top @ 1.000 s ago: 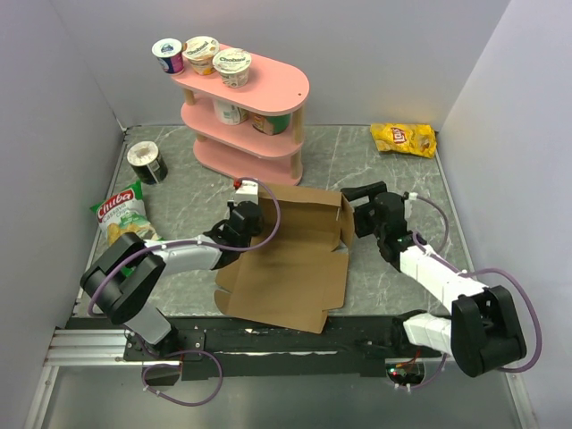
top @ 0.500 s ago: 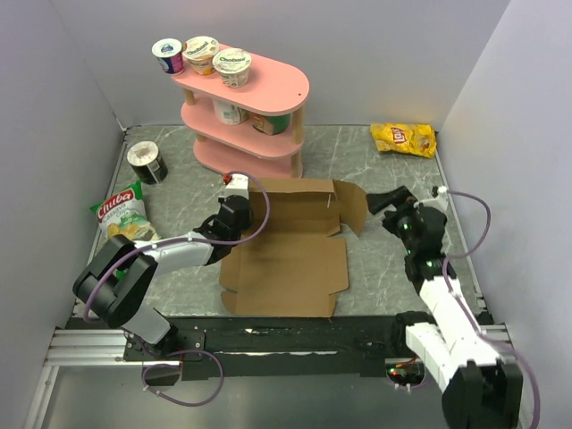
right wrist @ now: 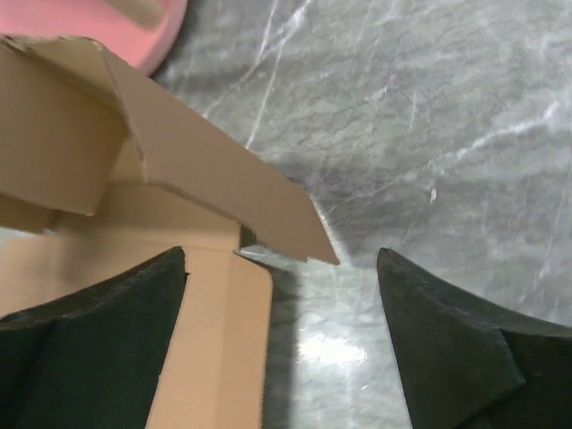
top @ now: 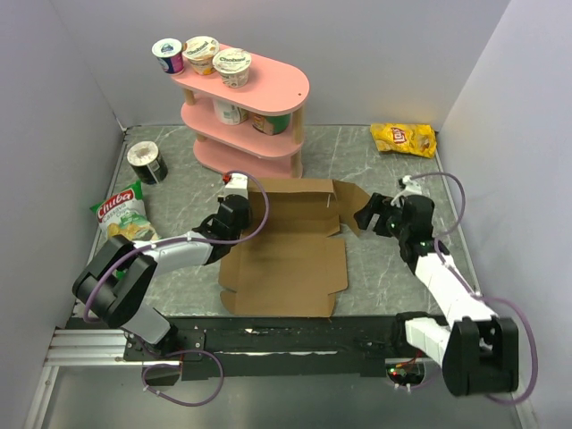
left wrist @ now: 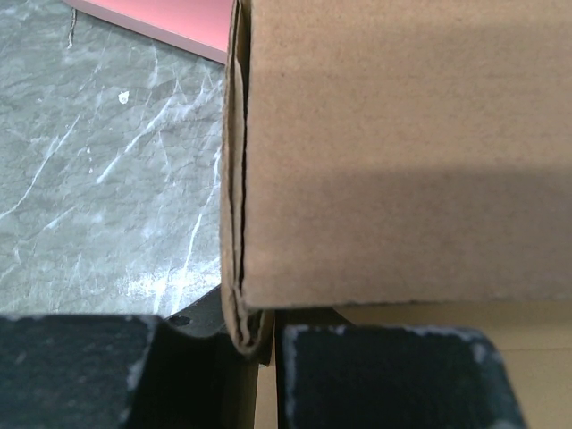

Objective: Fold the paper box

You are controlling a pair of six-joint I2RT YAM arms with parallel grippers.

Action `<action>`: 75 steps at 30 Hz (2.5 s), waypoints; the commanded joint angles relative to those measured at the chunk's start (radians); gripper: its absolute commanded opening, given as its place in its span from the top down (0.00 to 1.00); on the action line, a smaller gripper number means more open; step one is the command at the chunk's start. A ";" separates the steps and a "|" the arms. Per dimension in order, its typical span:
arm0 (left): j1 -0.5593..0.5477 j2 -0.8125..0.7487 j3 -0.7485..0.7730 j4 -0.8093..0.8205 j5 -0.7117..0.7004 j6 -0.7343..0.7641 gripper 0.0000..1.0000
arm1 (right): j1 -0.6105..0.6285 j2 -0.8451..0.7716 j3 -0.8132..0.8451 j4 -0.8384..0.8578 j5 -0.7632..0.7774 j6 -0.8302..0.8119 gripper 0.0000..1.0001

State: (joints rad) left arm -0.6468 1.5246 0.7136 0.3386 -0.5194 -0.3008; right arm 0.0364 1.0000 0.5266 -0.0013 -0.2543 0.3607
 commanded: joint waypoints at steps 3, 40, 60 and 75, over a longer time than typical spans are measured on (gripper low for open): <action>0.001 -0.020 -0.011 -0.006 0.032 0.009 0.87 | 0.000 0.138 0.076 0.090 -0.068 -0.132 0.22; -0.050 0.037 0.027 -0.029 -0.024 -0.003 0.87 | 0.376 0.215 0.250 -0.138 0.294 0.066 1.00; -0.090 0.036 0.035 -0.024 -0.013 -0.003 0.87 | 0.694 0.388 0.369 -0.181 0.707 0.141 0.95; -0.083 0.039 0.038 -0.038 -0.077 0.031 0.87 | 0.723 0.316 0.449 -0.295 0.702 0.115 0.16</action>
State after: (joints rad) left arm -0.7227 1.5490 0.7300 0.3313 -0.6090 -0.3004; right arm 0.7547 1.4143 0.9237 -0.2821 0.4915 0.5449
